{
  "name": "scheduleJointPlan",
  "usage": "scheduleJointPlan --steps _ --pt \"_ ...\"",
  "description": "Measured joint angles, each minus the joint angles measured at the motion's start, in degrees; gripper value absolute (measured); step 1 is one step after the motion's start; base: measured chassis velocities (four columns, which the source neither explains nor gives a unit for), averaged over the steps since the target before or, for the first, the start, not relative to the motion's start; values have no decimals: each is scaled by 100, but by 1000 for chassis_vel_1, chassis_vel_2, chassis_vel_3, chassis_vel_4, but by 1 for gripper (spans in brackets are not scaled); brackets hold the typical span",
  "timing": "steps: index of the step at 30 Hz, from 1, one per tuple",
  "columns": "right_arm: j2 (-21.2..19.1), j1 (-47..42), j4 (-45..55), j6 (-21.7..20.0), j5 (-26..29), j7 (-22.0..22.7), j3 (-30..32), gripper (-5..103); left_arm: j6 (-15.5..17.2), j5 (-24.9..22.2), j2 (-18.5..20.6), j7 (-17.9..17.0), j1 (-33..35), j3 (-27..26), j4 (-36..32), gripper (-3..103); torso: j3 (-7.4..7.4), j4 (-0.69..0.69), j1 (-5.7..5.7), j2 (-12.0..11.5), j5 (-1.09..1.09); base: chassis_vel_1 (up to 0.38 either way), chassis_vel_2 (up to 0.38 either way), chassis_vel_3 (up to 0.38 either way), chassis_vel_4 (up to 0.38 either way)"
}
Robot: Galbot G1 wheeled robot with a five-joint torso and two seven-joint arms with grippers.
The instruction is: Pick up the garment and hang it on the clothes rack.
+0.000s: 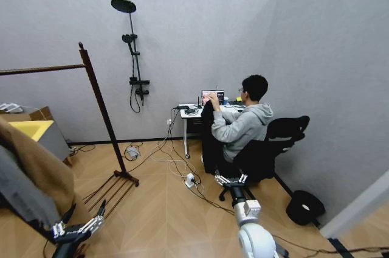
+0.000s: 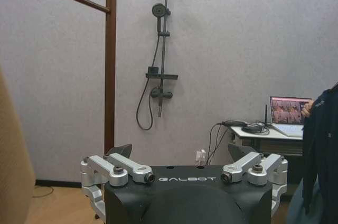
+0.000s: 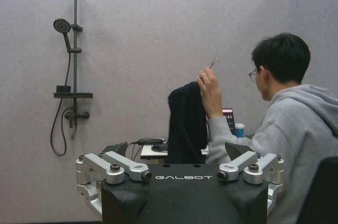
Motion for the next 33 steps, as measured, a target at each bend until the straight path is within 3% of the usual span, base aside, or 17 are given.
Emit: scheduleJointPlan --steps 1,4,5,16,23,28,33 --pt "-11 19 2 -15 -10 -53 3 100 0 0 0 -2 0 1 1 100 -1 1 -1 1 -13 -360 323 370 -354" --pt "-12 18 30 -180 -22 -90 16 100 0 0 -1 1 1 0 -1 100 0 2 -1 0 1 -342 349 362 -355" --pt "4 17 28 -233 -40 -104 31 100 0 0 0 -1 0 1 1 100 1 0 2 -1 -10 -326 258 295 -318" --pt "-47 119 -150 -155 -139 -113 68 100 0 0 0 0 0 1 0 100 1 0 2 -1 -5 -208 209 199 -213" --pt "-62 204 65 -314 -215 483 -49 100 1 0 0 0 0 1 0 100 -1 1 -5 2 -5 -20 20 23 -12" --pt "-259 629 334 -853 234 911 -33 100 0 0 0 0 1 1 0 100 -1 1 -6 3 -6 0 0 0 0" --pt "-464 988 281 -1091 546 1018 72 100 0 0 0 0 1 1 0 100 -1 1 -3 2 -6 0 0 0 0"
